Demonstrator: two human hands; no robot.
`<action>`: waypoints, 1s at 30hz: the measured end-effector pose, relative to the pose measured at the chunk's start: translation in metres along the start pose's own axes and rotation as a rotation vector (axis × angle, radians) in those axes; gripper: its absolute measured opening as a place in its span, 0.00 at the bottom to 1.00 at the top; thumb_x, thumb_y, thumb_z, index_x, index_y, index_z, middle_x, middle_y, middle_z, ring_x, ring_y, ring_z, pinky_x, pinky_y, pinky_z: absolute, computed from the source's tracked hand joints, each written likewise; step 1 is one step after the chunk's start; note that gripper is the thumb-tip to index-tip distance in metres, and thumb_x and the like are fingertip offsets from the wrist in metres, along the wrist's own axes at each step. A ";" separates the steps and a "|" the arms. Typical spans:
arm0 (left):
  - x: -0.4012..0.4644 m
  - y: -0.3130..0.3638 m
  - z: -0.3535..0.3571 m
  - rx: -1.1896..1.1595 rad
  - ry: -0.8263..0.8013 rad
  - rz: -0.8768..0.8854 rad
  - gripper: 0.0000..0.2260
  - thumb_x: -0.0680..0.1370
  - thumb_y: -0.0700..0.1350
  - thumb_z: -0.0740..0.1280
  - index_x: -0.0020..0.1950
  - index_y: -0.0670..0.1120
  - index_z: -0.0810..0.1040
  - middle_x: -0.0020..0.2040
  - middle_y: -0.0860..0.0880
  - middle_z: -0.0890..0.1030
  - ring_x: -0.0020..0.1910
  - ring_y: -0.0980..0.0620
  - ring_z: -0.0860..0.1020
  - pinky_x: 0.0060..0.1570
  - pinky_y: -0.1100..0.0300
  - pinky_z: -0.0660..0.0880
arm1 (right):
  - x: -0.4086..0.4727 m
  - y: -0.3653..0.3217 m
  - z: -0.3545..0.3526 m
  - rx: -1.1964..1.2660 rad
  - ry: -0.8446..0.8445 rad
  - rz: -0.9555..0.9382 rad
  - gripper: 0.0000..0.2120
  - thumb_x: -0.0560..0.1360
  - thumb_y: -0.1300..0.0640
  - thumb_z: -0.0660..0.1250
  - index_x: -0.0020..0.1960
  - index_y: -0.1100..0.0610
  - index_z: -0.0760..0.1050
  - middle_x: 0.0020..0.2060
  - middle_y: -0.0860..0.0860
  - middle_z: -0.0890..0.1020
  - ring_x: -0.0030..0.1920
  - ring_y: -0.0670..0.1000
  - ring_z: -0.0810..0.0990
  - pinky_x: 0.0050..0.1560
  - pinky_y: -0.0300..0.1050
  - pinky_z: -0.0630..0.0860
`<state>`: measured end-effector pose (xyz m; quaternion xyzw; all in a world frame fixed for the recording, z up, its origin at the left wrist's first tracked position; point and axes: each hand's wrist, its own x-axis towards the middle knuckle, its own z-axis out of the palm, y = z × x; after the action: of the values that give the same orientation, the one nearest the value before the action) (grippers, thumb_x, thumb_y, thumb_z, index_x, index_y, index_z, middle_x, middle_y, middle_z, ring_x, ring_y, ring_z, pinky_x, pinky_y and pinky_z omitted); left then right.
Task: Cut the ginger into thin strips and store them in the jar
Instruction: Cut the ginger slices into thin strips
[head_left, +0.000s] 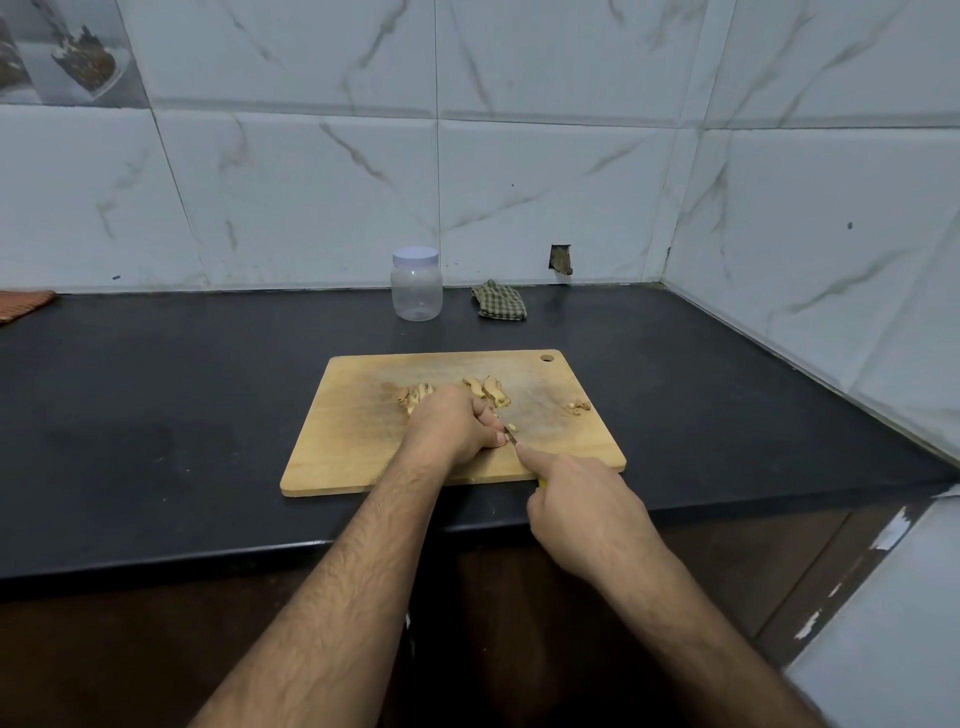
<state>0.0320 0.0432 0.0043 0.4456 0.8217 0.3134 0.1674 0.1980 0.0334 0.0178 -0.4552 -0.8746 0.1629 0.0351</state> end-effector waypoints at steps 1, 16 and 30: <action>0.000 0.001 0.000 -0.003 -0.001 -0.011 0.03 0.70 0.47 0.78 0.42 0.50 0.86 0.42 0.57 0.84 0.47 0.59 0.79 0.47 0.61 0.74 | -0.002 0.002 0.000 0.002 -0.001 0.003 0.29 0.80 0.60 0.56 0.77 0.39 0.58 0.55 0.50 0.79 0.53 0.51 0.77 0.49 0.49 0.79; 0.001 0.003 -0.002 -0.025 -0.021 -0.025 0.03 0.70 0.45 0.78 0.42 0.49 0.86 0.40 0.56 0.84 0.41 0.60 0.77 0.45 0.61 0.71 | -0.003 0.006 -0.001 0.091 0.057 -0.036 0.28 0.80 0.58 0.56 0.77 0.40 0.60 0.59 0.49 0.79 0.51 0.50 0.77 0.43 0.44 0.76; 0.003 0.000 0.001 0.005 0.015 -0.018 0.04 0.71 0.47 0.78 0.42 0.49 0.86 0.42 0.56 0.84 0.46 0.57 0.79 0.49 0.59 0.75 | -0.001 0.008 0.009 0.190 0.051 -0.049 0.29 0.79 0.59 0.56 0.77 0.41 0.61 0.55 0.50 0.79 0.50 0.51 0.77 0.43 0.46 0.77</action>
<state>0.0308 0.0462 0.0038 0.4363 0.8277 0.3131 0.1630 0.2031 0.0347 0.0068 -0.4322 -0.8650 0.2325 0.1043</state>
